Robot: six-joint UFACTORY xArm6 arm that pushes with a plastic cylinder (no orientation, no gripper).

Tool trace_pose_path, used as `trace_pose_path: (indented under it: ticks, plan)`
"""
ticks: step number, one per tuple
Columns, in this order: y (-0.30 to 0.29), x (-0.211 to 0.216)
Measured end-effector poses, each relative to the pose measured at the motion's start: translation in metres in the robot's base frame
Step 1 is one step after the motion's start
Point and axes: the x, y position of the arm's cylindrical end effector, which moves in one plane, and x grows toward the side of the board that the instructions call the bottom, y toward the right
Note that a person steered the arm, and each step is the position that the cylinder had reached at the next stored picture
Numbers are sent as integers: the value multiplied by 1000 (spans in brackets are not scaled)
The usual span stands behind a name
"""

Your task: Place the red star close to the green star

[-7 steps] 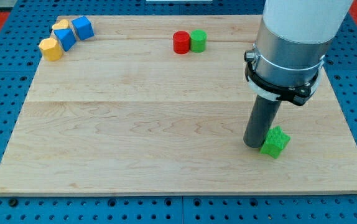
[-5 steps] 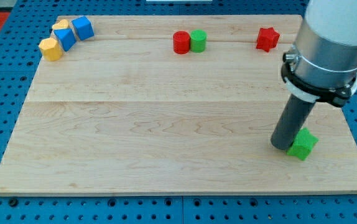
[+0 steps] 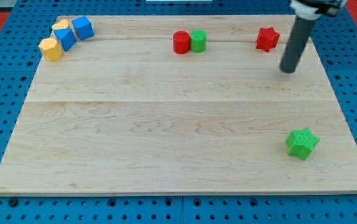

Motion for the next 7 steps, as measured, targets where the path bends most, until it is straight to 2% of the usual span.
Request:
trace_pose_path:
  ticks: [1,2,3,5,6,7]
  plan:
    - [31,-45]
    - [18,-90]
    - [-25,-109]
    - [-94,-66]
    - [-105,-28]
    - [-79,-3]
